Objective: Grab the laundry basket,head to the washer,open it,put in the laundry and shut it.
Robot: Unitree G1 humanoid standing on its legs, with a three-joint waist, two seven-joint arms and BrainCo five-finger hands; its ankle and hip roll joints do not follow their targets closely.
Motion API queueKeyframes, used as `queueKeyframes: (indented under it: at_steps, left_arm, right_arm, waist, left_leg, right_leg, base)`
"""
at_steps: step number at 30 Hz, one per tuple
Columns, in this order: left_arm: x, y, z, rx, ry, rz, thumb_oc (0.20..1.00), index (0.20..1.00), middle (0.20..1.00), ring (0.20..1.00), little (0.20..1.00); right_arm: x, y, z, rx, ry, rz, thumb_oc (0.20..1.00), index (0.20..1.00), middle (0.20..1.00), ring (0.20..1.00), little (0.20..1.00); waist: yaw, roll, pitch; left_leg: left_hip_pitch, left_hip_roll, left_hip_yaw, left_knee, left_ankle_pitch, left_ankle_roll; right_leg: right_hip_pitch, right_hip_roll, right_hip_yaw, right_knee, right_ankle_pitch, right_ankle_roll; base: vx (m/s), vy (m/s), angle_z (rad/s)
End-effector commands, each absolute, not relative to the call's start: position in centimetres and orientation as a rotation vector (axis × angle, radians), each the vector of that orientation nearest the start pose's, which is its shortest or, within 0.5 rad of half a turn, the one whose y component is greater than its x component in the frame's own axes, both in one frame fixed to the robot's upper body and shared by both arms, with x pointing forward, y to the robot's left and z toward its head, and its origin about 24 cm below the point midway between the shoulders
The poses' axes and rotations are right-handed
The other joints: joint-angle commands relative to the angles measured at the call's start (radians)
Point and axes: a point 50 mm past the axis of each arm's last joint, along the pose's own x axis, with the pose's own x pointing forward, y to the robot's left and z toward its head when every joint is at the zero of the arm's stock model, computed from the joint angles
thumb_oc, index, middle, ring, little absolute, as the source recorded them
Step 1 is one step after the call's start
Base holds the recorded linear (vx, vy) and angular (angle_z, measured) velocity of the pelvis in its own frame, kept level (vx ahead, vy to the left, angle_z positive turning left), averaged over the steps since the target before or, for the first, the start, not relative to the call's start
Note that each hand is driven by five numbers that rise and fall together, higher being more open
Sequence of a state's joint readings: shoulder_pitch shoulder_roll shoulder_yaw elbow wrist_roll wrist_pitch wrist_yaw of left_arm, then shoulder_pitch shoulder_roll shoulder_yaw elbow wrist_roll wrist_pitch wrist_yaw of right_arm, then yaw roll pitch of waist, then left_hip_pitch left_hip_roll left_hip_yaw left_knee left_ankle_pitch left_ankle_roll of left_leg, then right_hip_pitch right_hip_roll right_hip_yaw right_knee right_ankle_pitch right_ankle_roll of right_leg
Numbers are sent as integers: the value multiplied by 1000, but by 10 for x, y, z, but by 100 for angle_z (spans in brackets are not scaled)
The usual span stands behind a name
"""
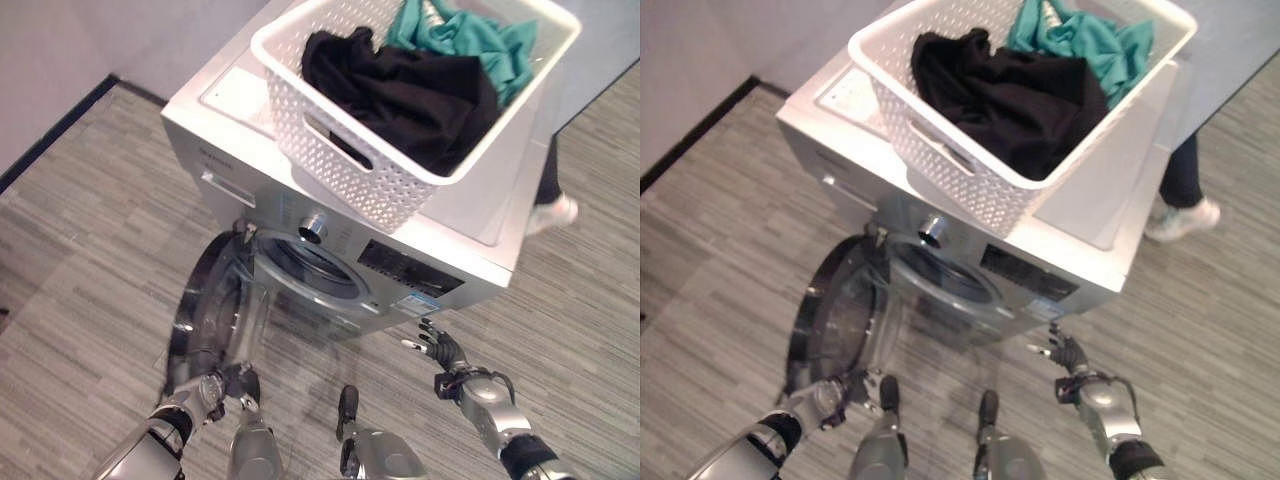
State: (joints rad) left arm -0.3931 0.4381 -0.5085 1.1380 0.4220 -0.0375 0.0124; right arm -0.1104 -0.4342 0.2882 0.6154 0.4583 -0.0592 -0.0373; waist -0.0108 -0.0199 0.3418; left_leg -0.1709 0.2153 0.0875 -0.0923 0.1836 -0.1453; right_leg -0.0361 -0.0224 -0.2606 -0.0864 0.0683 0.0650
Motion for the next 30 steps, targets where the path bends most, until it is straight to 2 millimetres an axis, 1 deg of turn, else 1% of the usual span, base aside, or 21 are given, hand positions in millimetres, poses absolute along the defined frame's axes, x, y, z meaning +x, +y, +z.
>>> queueKeyframes:
  at_steps: [1, 3, 4, 5, 6, 10, 11, 12, 15, 16, 17, 18, 19, 21, 22, 23, 26, 28, 30]
  left_arm:
    - [287, 307, -22, 1332, 637, -39, 1000, 1000, 1000, 1000, 1000]
    - [292, 313, -13, 1304, 609, 24, 1000, 1000, 1000, 1000, 1000]
    - [291, 319, -9, 1269, 613, 68, 1000, 1000, 1000, 1000, 1000]
    - [289, 324, -8, 1255, 618, 98, 1000, 1000, 1000, 1000, 1000]
    - [289, 324, -8, 1254, 618, 98, 1000, 1000, 1000, 1000, 1000]
    - [275, 341, -9, 1209, 659, 177, 1000, 1000, 1000, 1000, 1000]
    - [269, 349, -9, 1193, 673, 202, 1000, 1000, 1000, 1000, 1000]
    - [268, 350, -9, 1193, 674, 202, 1000, 1000, 1000, 1000, 1000]
    - [262, 364, -2, 1169, 672, 258, 1000, 1000, 1000, 1000, 1000]
    - [261, 370, 5, 1156, 648, 288, 1000, 1000, 1000, 1000, 1000]
    - [261, 370, 5, 1156, 648, 288, 1000, 1000, 1000, 1000, 1000]
    - [266, 372, 13, 1146, 618, 304, 1000, 1000, 1000, 1000, 1000]
    - [266, 372, 13, 1146, 618, 304, 1000, 1000, 1000, 1000, 1000]
    - [269, 374, 19, 1135, 603, 319, 1000, 1000, 1000, 1000, 1000]
    - [273, 373, 23, 1115, 584, 330, 1000, 1000, 1000, 1000, 1000]
    - [276, 369, 23, 1080, 563, 332, 1000, 1000, 1000, 1000, 1000]
    - [277, 359, 17, 1029, 535, 305, 1000, 1000, 1000, 1000, 1000]
    - [272, 352, 9, 992, 535, 281, 1000, 1000, 1000, 1000, 1000]
    - [263, 348, -1, 942, 544, 278, 1000, 1000, 1000, 1000, 1000]
  right_arm:
    - [251, -235, -26, -55, 326, -71, 1000, 1000, 1000, 1000, 1000]
    - [245, -237, -32, -41, 350, -80, 1000, 1000, 1000, 1000, 1000]
    - [237, -237, -41, -32, 392, -75, 1000, 1000, 1000, 1000, 1000]
    - [229, -236, -47, -31, 418, -68, 1000, 1000, 1000, 1000, 1000]
    - [229, -236, -47, -31, 419, -67, 1000, 1000, 1000, 1000, 1000]
    - [190, -240, -78, -58, 582, -66, 1000, 1000, 1000, 1000, 1000]
    - [173, -243, -90, -53, 654, -80, 1000, 1000, 1000, 1000, 1000]
    - [173, -243, -90, -53, 654, -79, 1000, 1000, 1000, 1000, 1000]
    - [147, -250, -104, -63, 756, -98, 1000, 1000, 1000, 1000, 1000]
    - [138, -254, -109, -73, 793, -111, 1000, 1000, 1000, 1000, 1000]
    - [138, -254, -109, -73, 793, -110, 1000, 1000, 1000, 1000, 1000]
    - [136, -258, -113, -90, 820, -124, 1000, 1000, 1000, 1000, 1000]
    - [136, -258, -113, -90, 819, -124, 1000, 1000, 1000, 1000, 1000]
    - [139, -259, -112, -97, 819, -124, 1000, 1000, 1000, 1000, 1000]
    - [139, -261, -114, -100, 829, -135, 1000, 1000, 1000, 1000, 1000]
    - [137, -263, -118, -109, 859, -159, 1000, 1000, 1000, 1000, 1000]
    - [122, -269, -129, -83, 950, -240, 1000, 1000, 1000, 1000, 1000]
    - [110, -276, -136, -47, 1009, -322, 1000, 1000, 1000, 1000, 1000]
    - [107, -288, -134, -34, 1014, -413, 1000, 1000, 1000, 1000, 1000]
  waist:
    - [19, -52, -19]
    - [18, -50, -22]
    - [16, -48, -27]
    - [16, -48, -30]
    - [16, -48, -30]
    - [12, -50, -53]
    - [9, -51, -66]
    - [9, -51, -66]
    - [4, -56, -84]
    - [3, -60, -92]
    - [3, -60, -92]
    - [2, -62, -94]
    - [2, -62, -94]
    - [1, -64, -93]
    - [2, -64, -90]
    - [3, -63, -90]
    - [6, -59, -92]
    - [9, -54, -98]
    - [9, -51, -102]
  left_leg:
    - [8, 47, 14, 5, -56, -45]
    - [-12, 53, 9, 5, -47, -54]
    - [-17, 59, 8, 5, -43, -57]
    - [-17, 62, 8, 5, -44, -59]
    - [-17, 62, 8, 5, -44, -59]
    - [-1, 68, 14, 5, -48, -60]
    - [7, 70, 17, 5, -52, -60]
    - [7, 71, 17, 5, -53, -60]
    - [25, 68, 22, 5, -64, -56]
    - [35, 64, 25, 5, -72, -51]
    - [35, 64, 25, 5, -72, -51]
    - [40, 59, 27, 5, -77, -47]
    - [40, 58, 27, 5, -77, -47]
    - [42, 54, 29, 5, -79, -44]
    - [45, 48, 30, 5, -80, -42]
    - [48, 46, 33, 5, -82, -40]
    - [56, 42, 36, 5, -88, -35]
    - [67, 38, 40, 5, -95, -31]
    - [82, 34, 46, 5, -104, -25]
  right_leg:
    - [-85, -129, 19, 20, 8, 106]
    - [-91, -125, 4, 20, 9, 105]
    - [-88, -121, -4, 19, 8, 103]
    - [-85, -119, -6, 17, 6, 102]
    - [-84, -119, -7, 17, 6, 102]
    - [-65, -115, -9, 13, 0, 101]
    - [-57, -114, -7, 11, -3, 101]
    - [-56, -114, -7, 11, -3, 101]
    - [-44, -115, 0, 10, -4, 103]
    - [-38, -118, 4, 9, -3, 106]
    - [-38, -118, 4, 9, -3, 106]
    - [-37, -120, 8, 8, -1, 109]
    - [-37, -120, 8, 8, -1, 109]
    - [-36, -123, 11, 8, 0, 111]
    - [-34, -127, 13, 9, 2, 111]
    - [-33, -130, 13, 10, 3, 112]
    - [-27, -133, 14, 8, 2, 112]
    - [-19, -134, 20, 8, 1, 113]
    - [-11, -137, 27, 8, -1, 115]
  base:
    - [-40, -52, 28]
    - [-35, -60, 41]
    - [-20, -66, 35]
    - [-5, -48, 25]
    - [12, -20, 8]
    - [33, 3, 4]
    - [42, 12, 8]
    - [52, 22, 7]
    - [43, 29, 1]
    - [30, 23, -3]
    - [18, 41, -4]
    - [0, 0, 0]
    - [4, 30, 0]
    - [0, 18, 0]
    - [-1, 39, 0]
    - [-1, 36, -1]
    - [15, 22, -1]
    - [54, 50, -3]
    - [61, 68, -8]
